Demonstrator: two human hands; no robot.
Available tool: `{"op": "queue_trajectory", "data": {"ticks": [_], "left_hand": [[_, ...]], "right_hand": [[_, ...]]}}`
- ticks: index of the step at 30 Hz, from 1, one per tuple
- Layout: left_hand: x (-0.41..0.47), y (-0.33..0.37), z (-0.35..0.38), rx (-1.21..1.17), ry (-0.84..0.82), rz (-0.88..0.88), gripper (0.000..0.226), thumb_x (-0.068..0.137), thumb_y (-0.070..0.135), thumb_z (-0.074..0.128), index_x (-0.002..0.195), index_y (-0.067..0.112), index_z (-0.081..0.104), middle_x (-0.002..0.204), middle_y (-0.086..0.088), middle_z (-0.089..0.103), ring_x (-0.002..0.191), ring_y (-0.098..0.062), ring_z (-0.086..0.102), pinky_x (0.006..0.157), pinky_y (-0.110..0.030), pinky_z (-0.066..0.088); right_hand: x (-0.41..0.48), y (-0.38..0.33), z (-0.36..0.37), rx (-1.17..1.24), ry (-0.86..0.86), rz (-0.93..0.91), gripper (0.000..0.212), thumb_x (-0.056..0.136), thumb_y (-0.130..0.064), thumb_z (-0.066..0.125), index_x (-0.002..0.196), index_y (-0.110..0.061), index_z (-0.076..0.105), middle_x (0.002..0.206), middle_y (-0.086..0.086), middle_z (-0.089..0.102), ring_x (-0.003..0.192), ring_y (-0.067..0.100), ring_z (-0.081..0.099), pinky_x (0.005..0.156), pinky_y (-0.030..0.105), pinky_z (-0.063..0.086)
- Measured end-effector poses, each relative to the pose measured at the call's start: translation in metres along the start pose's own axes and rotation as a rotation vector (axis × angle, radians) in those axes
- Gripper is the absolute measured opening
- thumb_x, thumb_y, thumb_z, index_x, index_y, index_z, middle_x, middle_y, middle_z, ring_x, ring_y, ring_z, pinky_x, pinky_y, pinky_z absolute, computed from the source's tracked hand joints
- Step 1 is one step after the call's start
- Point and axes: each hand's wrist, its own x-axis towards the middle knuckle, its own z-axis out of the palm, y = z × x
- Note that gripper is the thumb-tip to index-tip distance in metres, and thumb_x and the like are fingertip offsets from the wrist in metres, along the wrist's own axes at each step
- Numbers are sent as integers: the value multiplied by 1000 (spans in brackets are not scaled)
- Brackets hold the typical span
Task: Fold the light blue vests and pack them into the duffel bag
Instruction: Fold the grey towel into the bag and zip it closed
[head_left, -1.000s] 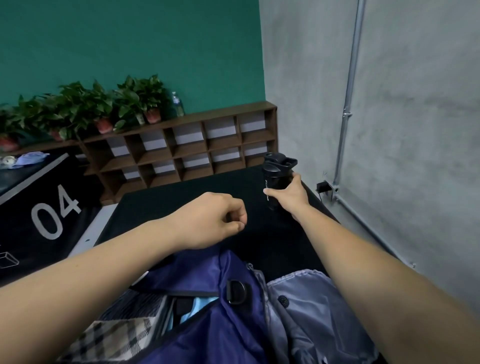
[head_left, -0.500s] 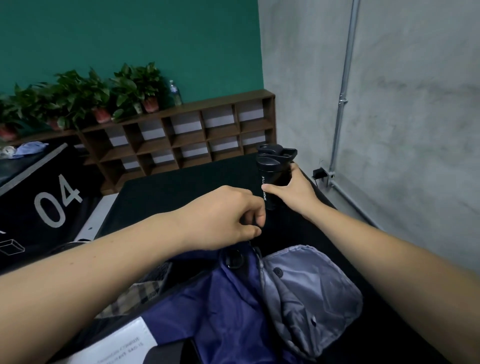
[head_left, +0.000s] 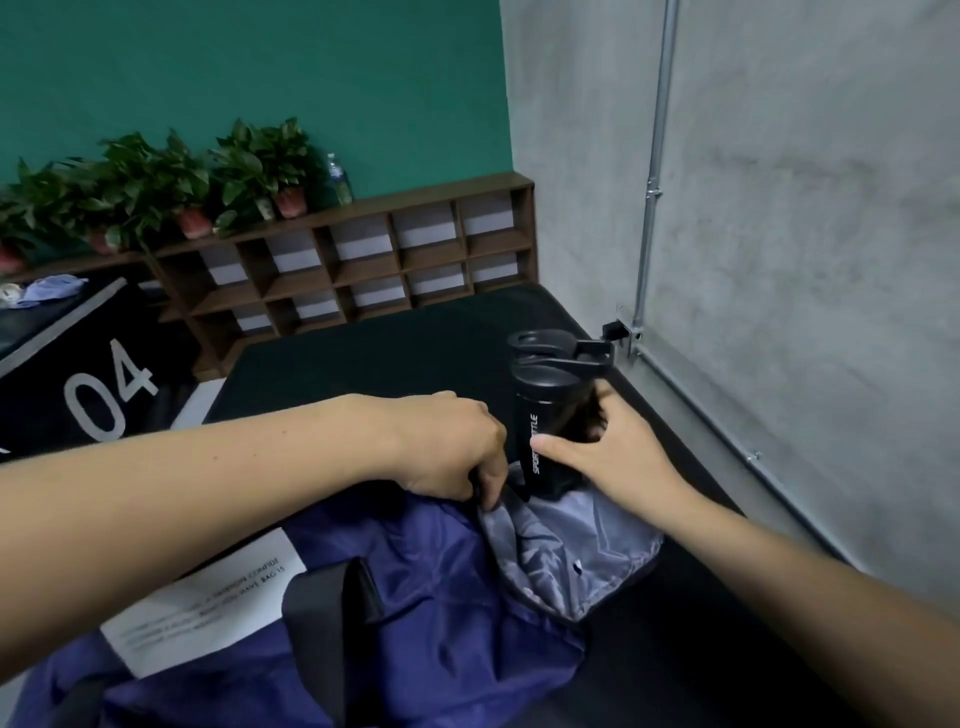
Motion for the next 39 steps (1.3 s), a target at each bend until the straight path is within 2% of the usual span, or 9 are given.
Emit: {"op": "queue_trajectory", "data": {"ticks": [4, 8, 14, 19, 24, 26, 29, 34, 39], "left_hand": [[6, 10, 2, 147, -77, -13, 32, 96, 32, 65, 123, 48, 71, 125, 14, 53, 127, -15, 46, 101, -41, 46], [10, 10, 2, 215, -90, 26, 23, 97, 33, 66, 115, 43, 73, 126, 11, 52, 124, -16, 47, 100, -39, 48], [-22, -10, -13, 28, 105, 34, 15, 96, 26, 74, 107, 36, 75, 103, 14, 53, 93, -7, 59, 82, -32, 52], [-53, -19, -25, -20, 313, 31, 17, 96, 20, 76, 106, 34, 74, 103, 18, 60, 83, 3, 56, 75, -16, 44], [-64, -18, -43, 23, 409, 39, 17, 97, 21, 74, 104, 36, 77, 100, 20, 66, 82, 20, 52, 74, -3, 36], [-65, -16, -47, 43, 427, 40, 18, 97, 21, 75, 104, 37, 77, 100, 20, 68, 82, 17, 54, 73, -5, 38], [-63, -12, -51, 63, 455, 51, 20, 96, 18, 76, 103, 36, 77, 98, 19, 69, 82, 4, 60, 72, -18, 47], [-56, -2, -62, 90, 506, 56, 22, 96, 14, 75, 100, 35, 78, 95, 18, 68, 79, 4, 56, 70, -15, 43], [-47, 7, -71, 117, 539, 58, 23, 95, 11, 73, 98, 33, 78, 94, 16, 68, 80, 2, 55, 72, -26, 50]], "right_hand": [[-33, 2, 0, -28, -56, 26, 62, 70, -48, 98, 120, -42, 61, 115, -24, 75, 109, -2, 70, 101, 36, 57], [-49, -5, -2, -22, -57, 15, 59, 74, -43, 97, 120, -42, 60, 114, -31, 71, 109, -8, 67, 97, 25, 54], [-64, -11, -7, -29, -82, -32, 68, 77, -40, 95, 130, -46, 53, 121, -35, 67, 116, -12, 62, 98, 16, 47], [-70, -16, 3, -170, -195, -77, 88, 72, -63, 87, 145, -57, 38, 129, -30, 67, 123, -6, 62, 107, 38, 52], [-62, -33, 3, -211, -370, -120, 76, 85, -37, 86, 145, -49, 41, 114, -32, 68, 110, -15, 61, 89, 12, 45], [-57, -37, 4, -200, -427, -125, 75, 88, -29, 85, 147, -43, 42, 109, -27, 71, 104, -10, 66, 86, 10, 46], [-49, -40, 6, -191, -493, -159, 78, 89, -25, 83, 151, -40, 38, 111, -20, 74, 100, 1, 72, 94, 27, 55], [-43, -37, 25, -217, -575, -186, 78, 87, -18, 75, 151, -40, 35, 100, -2, 73, 88, 22, 71, 84, 48, 59], [-40, -42, 42, -371, -519, -278, 55, 85, -2, 61, 135, -14, 44, 65, -2, 51, 56, 16, 43, 52, 32, 39]]}}
